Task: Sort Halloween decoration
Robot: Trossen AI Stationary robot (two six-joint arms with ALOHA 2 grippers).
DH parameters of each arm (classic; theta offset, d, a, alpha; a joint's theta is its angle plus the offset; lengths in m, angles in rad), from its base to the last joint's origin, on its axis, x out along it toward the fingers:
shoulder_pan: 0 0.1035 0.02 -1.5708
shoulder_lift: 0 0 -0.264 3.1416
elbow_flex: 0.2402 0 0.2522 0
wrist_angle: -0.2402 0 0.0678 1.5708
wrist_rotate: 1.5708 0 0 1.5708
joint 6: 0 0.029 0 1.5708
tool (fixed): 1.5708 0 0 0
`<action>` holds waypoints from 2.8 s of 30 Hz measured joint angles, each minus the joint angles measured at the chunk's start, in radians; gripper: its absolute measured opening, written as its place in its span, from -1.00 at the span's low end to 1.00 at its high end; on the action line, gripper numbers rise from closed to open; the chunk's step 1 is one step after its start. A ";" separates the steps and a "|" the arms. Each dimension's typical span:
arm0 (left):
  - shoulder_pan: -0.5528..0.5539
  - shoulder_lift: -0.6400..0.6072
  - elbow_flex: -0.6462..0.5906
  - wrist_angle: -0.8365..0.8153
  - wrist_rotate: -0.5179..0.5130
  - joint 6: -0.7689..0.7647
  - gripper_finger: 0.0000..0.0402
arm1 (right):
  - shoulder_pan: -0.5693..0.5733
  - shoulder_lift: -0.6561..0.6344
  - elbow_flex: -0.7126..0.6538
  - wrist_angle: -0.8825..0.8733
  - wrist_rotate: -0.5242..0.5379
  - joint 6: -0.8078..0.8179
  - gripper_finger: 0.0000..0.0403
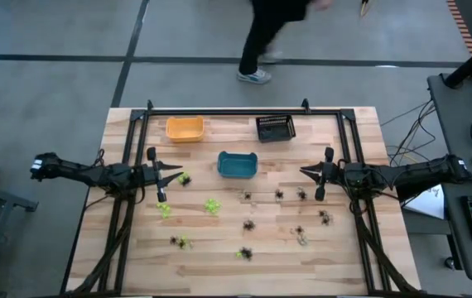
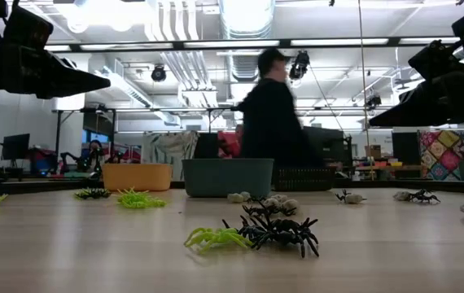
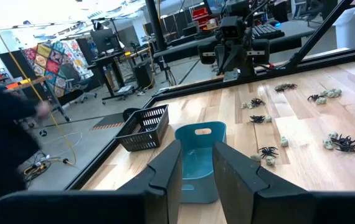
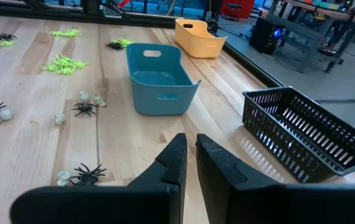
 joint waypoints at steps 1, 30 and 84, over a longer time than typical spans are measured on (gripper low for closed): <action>0.000 0.000 0.000 0.000 0.000 0.000 -0.64 | 0.000 0.000 0.000 0.000 0.000 0.000 -0.86; 0.000 0.003 0.000 0.379 0.033 -0.594 -0.64 | 0.000 0.022 0.047 0.250 -0.052 0.454 -0.86; -0.049 0.617 0.000 0.824 0.083 -0.625 -0.64 | 0.000 0.538 0.723 -0.373 -0.164 0.389 -0.86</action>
